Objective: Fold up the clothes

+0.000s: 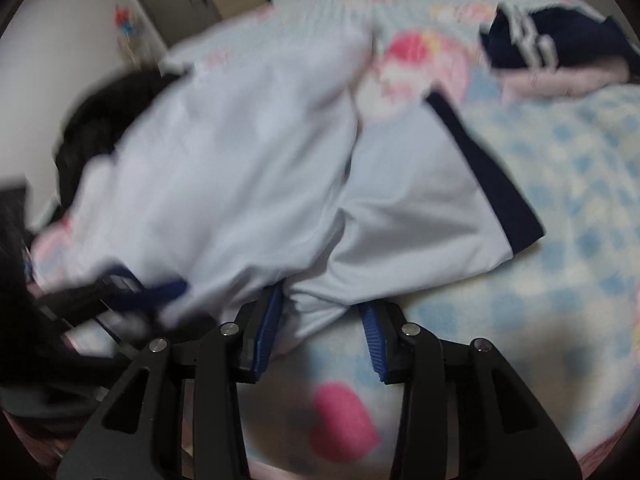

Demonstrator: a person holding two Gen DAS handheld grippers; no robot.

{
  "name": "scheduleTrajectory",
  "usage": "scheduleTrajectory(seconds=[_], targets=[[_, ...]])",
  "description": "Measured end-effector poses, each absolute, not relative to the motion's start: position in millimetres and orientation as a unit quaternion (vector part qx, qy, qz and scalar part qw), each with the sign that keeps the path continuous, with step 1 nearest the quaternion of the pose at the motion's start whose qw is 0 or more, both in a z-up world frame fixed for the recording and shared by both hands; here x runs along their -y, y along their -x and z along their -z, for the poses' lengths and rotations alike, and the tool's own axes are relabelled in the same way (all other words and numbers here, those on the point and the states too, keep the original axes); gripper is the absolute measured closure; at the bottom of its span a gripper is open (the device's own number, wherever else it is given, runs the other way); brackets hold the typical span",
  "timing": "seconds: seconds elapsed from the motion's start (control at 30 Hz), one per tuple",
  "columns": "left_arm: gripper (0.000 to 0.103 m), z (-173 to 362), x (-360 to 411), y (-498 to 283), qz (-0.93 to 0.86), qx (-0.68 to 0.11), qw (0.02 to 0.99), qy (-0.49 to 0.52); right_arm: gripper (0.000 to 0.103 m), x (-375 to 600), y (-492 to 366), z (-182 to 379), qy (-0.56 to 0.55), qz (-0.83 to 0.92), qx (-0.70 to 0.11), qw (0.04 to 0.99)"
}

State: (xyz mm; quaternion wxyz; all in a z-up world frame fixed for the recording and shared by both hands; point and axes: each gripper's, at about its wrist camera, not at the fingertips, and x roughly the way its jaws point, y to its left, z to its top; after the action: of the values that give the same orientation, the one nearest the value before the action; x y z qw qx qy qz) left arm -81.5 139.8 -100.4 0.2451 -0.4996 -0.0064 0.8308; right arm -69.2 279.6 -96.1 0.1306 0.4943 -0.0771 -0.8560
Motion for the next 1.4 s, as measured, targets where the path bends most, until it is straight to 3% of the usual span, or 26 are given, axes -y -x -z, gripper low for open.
scheduleTrajectory(seconds=[0.13,0.17,0.33,0.53,0.63,0.83,0.97,1.13,1.4], targets=[[0.055,102.9,-139.9,82.6,-0.827,0.004,0.251,0.503,0.069,-281.6,65.7,96.0,-0.523,0.842,0.047,0.128],[0.055,103.3,-139.9,82.1,-0.826,0.004,0.253,0.503,0.076,-282.4,63.0,95.9,-0.528,0.839,0.033,0.123],[0.053,101.0,-138.2,80.7,-0.826,0.006,0.262,0.498,0.076,-278.8,48.6,85.5,-0.530,0.841,-0.015,0.107],[0.061,86.0,-121.9,69.7,-0.837,0.030,0.288,0.464,0.074,-307.2,27.5,46.3,-0.443,0.873,0.110,0.173],[0.061,78.9,-114.4,69.6,-0.842,0.047,0.294,0.450,0.074,-299.6,33.1,42.0,-0.429,0.875,0.111,0.195],[0.060,73.7,-97.9,74.7,-0.849,0.097,0.283,0.436,0.074,-260.5,68.9,87.9,-0.514,0.840,0.025,0.172],[0.060,94.0,-106.3,83.1,-0.844,0.040,0.244,0.475,0.075,-262.2,71.5,98.8,-0.547,0.817,0.016,0.181],[0.058,104.3,-121.0,83.4,-0.841,-0.002,0.241,0.485,0.076,-256.3,54.4,100.9,-0.558,0.808,-0.058,0.178],[0.057,86.2,-116.4,74.1,-0.844,0.012,0.286,0.453,0.075,-271.7,23.3,86.3,-0.538,0.821,-0.051,0.186]])
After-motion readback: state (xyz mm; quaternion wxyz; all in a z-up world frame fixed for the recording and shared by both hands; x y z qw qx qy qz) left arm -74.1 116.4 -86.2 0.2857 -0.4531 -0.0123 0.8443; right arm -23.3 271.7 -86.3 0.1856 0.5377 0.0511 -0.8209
